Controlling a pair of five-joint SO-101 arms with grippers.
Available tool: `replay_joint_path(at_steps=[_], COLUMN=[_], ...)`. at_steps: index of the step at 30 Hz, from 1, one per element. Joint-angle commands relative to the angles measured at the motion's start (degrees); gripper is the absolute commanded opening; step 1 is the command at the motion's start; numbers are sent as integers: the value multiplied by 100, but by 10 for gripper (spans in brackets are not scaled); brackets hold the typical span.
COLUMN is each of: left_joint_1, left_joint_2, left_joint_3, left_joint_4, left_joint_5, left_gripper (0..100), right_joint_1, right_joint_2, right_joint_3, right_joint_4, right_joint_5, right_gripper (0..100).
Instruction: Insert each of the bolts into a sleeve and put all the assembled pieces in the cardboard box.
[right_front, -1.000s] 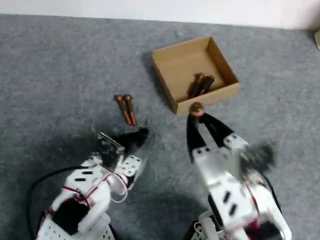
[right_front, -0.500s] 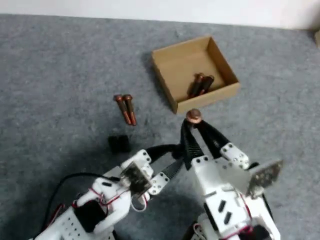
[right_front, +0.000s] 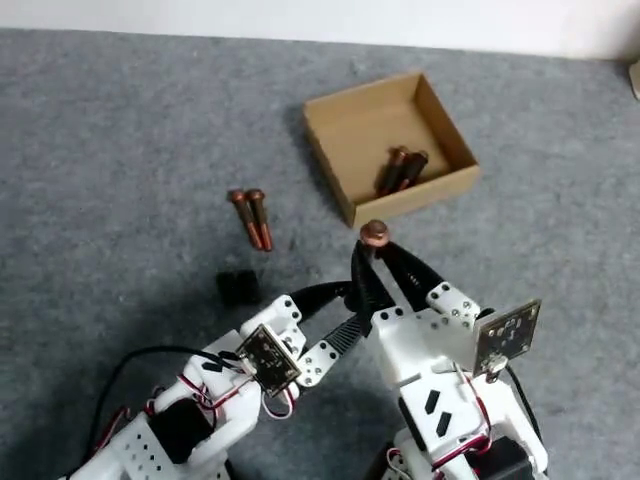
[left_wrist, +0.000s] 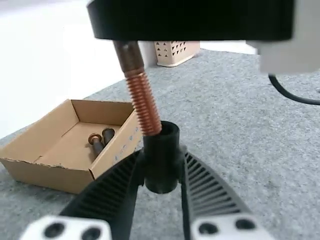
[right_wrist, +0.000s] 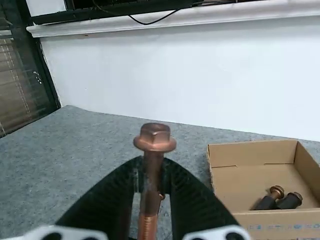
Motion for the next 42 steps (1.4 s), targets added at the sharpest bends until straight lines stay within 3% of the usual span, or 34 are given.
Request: replay_joint_path(at_steps=[1, 13, 22, 42], left_joint_1=[-171, -418, 145, -549], left_joint_2=[-31, -57, -57, -57], left_joint_3=[110, 110, 110, 92], left_joint_4=[-167, -176, 35, 9], left_joint_5=[-18, -9, -9, -9], left_gripper=[5, 5, 5, 5], right_joint_1=[-48, 180, 224, 233], right_joint_2=[-31, -31, -31, -40], right_joint_3=[-31, 75, 760, 743], right_joint_4=[-198, -365, -971, -365], right_joint_5=[158, 246, 264, 246], right_gripper=[5, 5, 5, 5])
